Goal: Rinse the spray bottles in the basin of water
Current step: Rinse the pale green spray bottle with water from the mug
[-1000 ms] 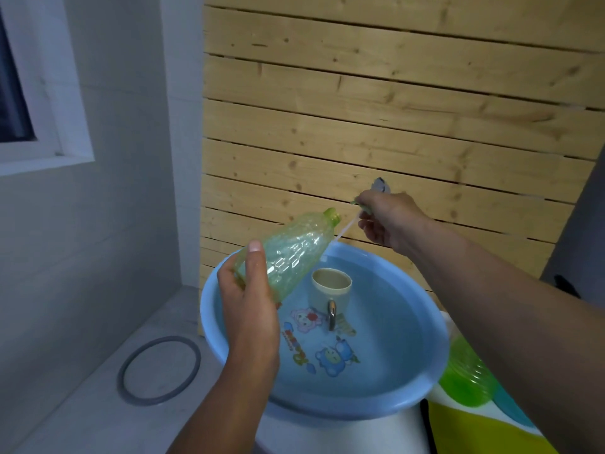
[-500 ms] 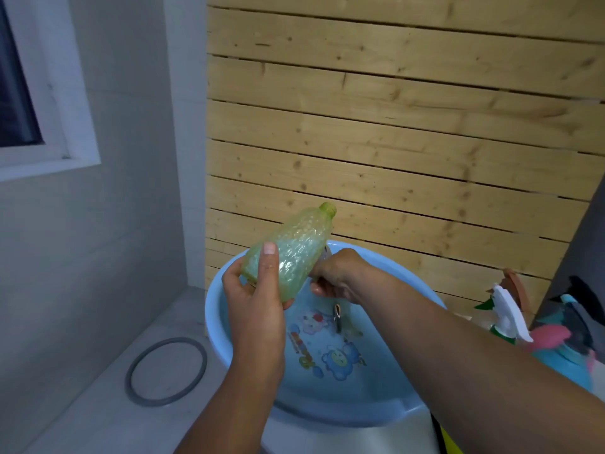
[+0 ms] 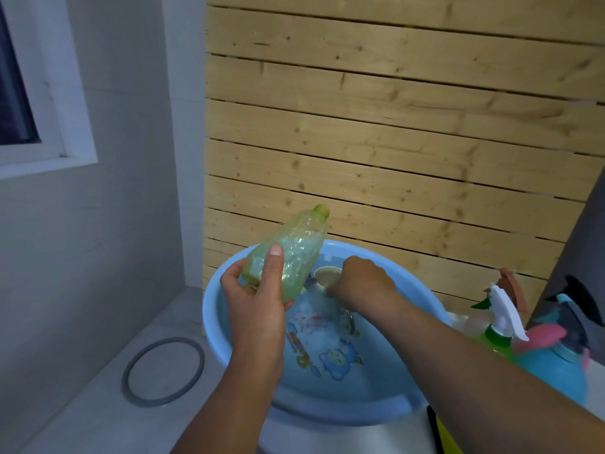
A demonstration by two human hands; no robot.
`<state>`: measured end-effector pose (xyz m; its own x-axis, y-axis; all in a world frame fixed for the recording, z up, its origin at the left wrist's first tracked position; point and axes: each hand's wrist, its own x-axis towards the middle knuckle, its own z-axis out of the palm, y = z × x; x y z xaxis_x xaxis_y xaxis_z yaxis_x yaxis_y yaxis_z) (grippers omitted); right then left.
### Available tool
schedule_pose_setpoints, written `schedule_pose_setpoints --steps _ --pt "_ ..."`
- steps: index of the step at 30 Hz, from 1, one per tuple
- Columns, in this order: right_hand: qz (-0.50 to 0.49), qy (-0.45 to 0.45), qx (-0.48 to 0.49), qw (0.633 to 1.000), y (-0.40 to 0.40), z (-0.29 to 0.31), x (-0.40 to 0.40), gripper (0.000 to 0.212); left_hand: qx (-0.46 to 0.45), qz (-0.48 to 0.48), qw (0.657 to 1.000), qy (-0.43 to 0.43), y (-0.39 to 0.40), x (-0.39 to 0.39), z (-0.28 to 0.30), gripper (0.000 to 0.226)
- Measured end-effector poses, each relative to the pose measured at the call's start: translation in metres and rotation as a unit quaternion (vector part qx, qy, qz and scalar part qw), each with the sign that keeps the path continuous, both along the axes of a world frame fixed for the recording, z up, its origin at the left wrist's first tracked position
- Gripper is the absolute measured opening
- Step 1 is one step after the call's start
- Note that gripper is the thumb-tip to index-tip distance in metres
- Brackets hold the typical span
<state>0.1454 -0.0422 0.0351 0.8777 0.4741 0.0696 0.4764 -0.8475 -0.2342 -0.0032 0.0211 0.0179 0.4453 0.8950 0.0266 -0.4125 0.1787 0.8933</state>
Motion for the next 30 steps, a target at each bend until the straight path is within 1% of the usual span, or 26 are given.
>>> schedule_pose_setpoints --steps 1,3,6,8,9,10,12,14,16,17,19,21,23,25,26,28,30 --pt "-0.008 -0.006 -0.019 1.000 -0.006 -0.003 0.001 0.033 -0.001 0.000 1.000 0.003 0.001 0.000 -0.001 0.044" --pt "-0.020 0.042 -0.044 0.998 -0.014 -0.008 0.000 0.033 0.000 -0.007 1.000 0.015 0.002 0.001 -0.003 0.050" --pt "-0.041 0.159 0.006 0.986 -0.018 -0.018 0.000 0.026 0.011 -0.029 0.999 0.042 0.003 0.002 -0.005 0.067" --pt "-0.050 0.170 0.016 0.984 -0.020 -0.024 0.004 0.017 0.029 -0.054 0.996 0.066 0.003 0.002 -0.006 0.087" --pt "-0.054 0.171 0.028 0.983 -0.021 -0.025 0.006 0.017 0.043 -0.067 0.994 0.079 0.004 0.002 -0.008 0.096" --pt "-0.056 0.186 0.058 0.979 -0.023 -0.026 0.008 0.021 0.060 -0.078 0.991 0.096 0.004 0.002 -0.009 0.098" --pt "-0.072 0.257 0.142 0.953 -0.026 -0.022 0.009 0.029 0.088 -0.099 0.984 0.120 0.004 0.003 -0.012 0.084" --pt "-0.097 0.327 0.199 0.919 -0.030 -0.014 0.005 0.038 0.090 -0.115 0.981 0.126 0.003 0.003 -0.013 0.072" --pt "-0.116 0.383 0.240 0.884 -0.033 -0.008 0.003 0.045 0.097 -0.115 0.980 0.129 0.001 0.004 -0.013 0.070" --pt "-0.124 0.394 0.248 0.876 -0.035 -0.005 0.003 0.047 0.104 -0.112 0.979 0.134 0.000 0.004 -0.014 0.070" --pt "-0.136 0.392 0.252 0.874 -0.039 -0.001 0.003 0.045 0.114 -0.103 0.976 0.152 -0.001 0.005 -0.015 0.064" --pt "-0.149 0.369 0.262 0.879 -0.042 0.001 0.004 0.041 0.126 -0.097 0.968 0.194 -0.003 0.004 -0.015 0.062" --pt "-0.142 0.327 0.257 0.898 -0.046 0.001 0.006 0.038 0.154 -0.090 0.952 0.250 -0.004 0.003 -0.014 0.075" --pt "-0.108 0.265 0.214 0.934 -0.051 0.000 0.010 0.034 0.190 -0.084 0.935 0.288 -0.006 0.002 -0.012 0.092" --pt "-0.083 0.230 0.182 0.953 -0.052 0.000 0.012 0.033 0.202 -0.083 0.930 0.294 -0.006 0.002 -0.011 0.095" --pt "-0.038 0.148 0.097 0.984 -0.054 0.000 0.012 0.032 0.215 -0.078 0.926 0.301 -0.007 0.000 -0.009 0.088" --pt "-0.010 0.078 0.025 0.997 -0.057 -0.001 0.010 0.029 0.221 -0.076 0.922 0.308 -0.007 0.000 -0.010 0.087"
